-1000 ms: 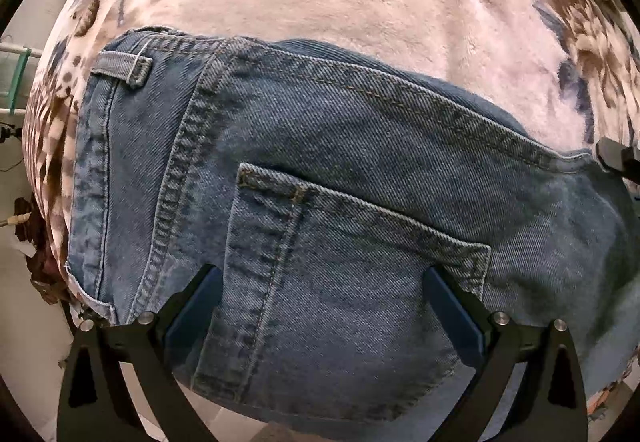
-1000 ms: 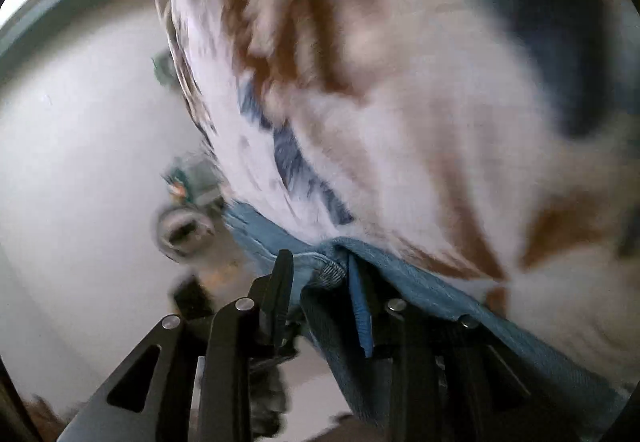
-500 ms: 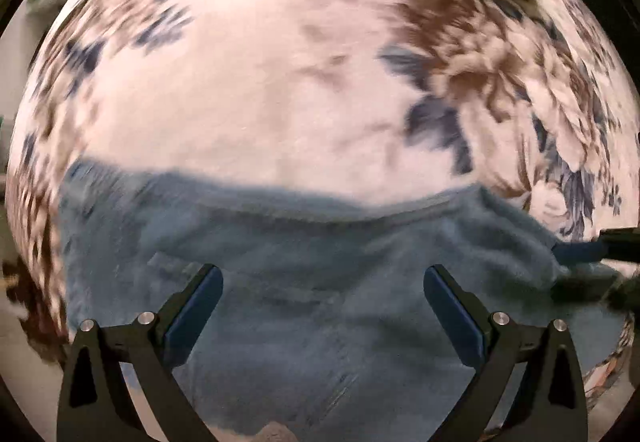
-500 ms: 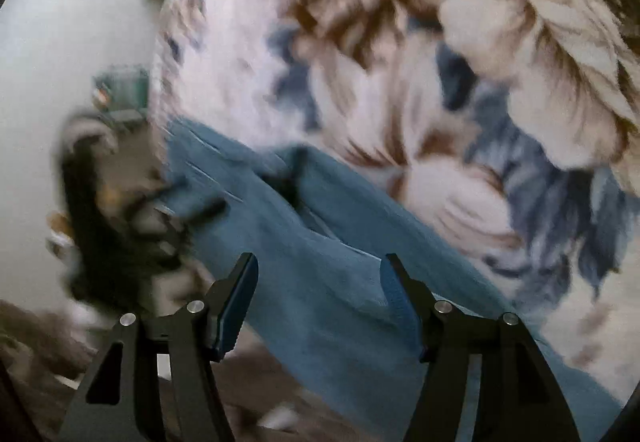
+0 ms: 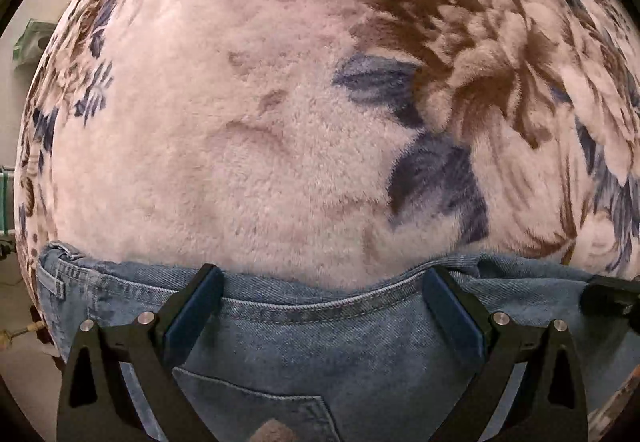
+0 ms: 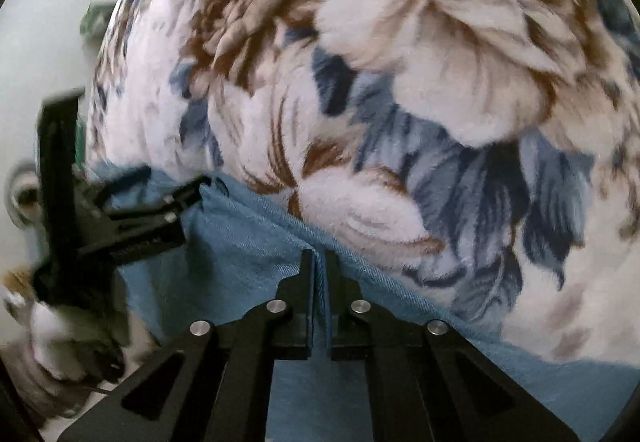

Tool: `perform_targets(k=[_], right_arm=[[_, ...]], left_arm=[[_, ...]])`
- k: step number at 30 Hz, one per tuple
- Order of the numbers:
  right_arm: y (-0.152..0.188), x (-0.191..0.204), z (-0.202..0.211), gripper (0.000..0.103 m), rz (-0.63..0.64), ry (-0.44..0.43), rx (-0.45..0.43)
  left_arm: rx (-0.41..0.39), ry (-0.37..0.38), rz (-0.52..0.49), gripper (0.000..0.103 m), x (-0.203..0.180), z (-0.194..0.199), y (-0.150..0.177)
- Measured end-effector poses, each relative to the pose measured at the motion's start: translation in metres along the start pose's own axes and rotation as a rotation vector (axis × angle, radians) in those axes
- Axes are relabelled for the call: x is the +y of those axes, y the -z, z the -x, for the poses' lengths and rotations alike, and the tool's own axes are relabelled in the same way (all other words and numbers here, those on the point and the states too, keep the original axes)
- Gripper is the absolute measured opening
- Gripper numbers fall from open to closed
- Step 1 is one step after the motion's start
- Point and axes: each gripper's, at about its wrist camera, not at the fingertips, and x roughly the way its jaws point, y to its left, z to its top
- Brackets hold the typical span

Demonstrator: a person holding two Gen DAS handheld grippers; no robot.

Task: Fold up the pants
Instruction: 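Release the jeans and press the folded stack flat with both tools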

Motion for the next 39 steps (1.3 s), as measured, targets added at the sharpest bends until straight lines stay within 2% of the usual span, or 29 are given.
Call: perform_targets(k=[1,2,5,7,9,11,13,14,15,16,17,19,22,23,24,26,27,29,32,36,39], right_arm=[[0.003,-0.001,0.005,0.012,-0.035,-0.035,-0.001],[0.003,-0.012,0.022,0.016,-0.068,-0.019,-0.035],[0.019,-0.012,0.052,0.017,-0.101,0.070,-0.114],[0.033,-0.011,0.063,0.017,-0.124,0.044,-0.118],[0.046,-0.005,0.054,0.017,-0.123,-0.017,-0.062],[0.058,0.010,0.028,0.016,-0.128,-0.057,-0.018],[0.060,0.009,0.007,0.016,-0.156,0.024,-0.042],[0.058,0.002,0.002,0.012,-0.179,0.045,-0.065],[0.058,-0.010,0.003,0.010,-0.220,0.030,-0.101],[0.059,-0.021,0.003,0.003,-0.264,0.010,-0.127],[0.060,-0.028,0.003,0.000,-0.297,0.002,-0.145],[0.063,-0.043,0.007,0.000,-0.328,-0.027,-0.185],[0.074,-0.063,0.018,0.001,-0.369,-0.087,-0.198],[0.077,-0.065,0.023,0.009,-0.375,-0.107,-0.201],[0.088,-0.066,0.030,0.016,-0.373,-0.104,-0.218],[0.111,-0.071,0.060,0.058,-0.374,-0.074,-0.285],[0.126,-0.074,0.076,0.065,-0.380,-0.054,-0.327],[0.167,-0.090,0.106,0.066,-0.430,-0.007,-0.398],[0.223,-0.118,0.125,0.066,-0.558,0.000,-0.443],[0.331,-0.172,0.146,0.066,-0.801,-0.008,-0.559],[0.402,-0.213,0.157,0.066,-0.967,-0.045,-0.676]], left_arm=[[0.001,-0.002,0.000,0.103,0.002,0.001,-0.002],[0.001,-0.004,0.000,0.103,0.002,0.001,-0.002],[0.007,-0.009,0.006,0.103,-0.004,0.002,0.002],[0.008,-0.009,0.014,0.103,-0.002,0.001,0.001],[0.006,-0.011,0.012,0.103,-0.003,-0.002,0.000],[0.003,-0.006,0.010,0.103,-0.004,-0.003,-0.001],[0.000,-0.001,0.009,0.103,-0.004,-0.003,-0.002],[-0.001,-0.001,0.008,0.103,-0.004,-0.003,-0.003],[-0.001,-0.001,0.007,0.103,-0.004,-0.004,-0.002],[-0.001,-0.002,0.005,0.103,-0.003,-0.004,-0.002],[-0.001,-0.002,0.006,0.103,-0.004,-0.004,-0.002],[-0.003,-0.002,0.013,0.103,-0.003,-0.004,0.000],[-0.004,0.005,0.043,0.103,0.002,-0.003,-0.001],[-0.015,0.001,0.052,0.103,0.004,0.002,0.000],[-0.034,-0.014,0.059,0.103,0.005,0.010,0.002],[-0.073,-0.042,0.074,0.103,0.003,0.030,0.013],[-0.088,-0.035,0.078,0.103,-0.001,0.040,0.021],[-0.097,-0.026,0.063,0.103,-0.019,0.060,0.040],[-0.068,0.016,0.008,0.103,-0.065,0.078,0.069],[0.003,0.114,-0.146,0.103,-0.164,0.085,0.103],[0.013,0.154,-0.285,0.103,-0.243,0.086,0.121]])
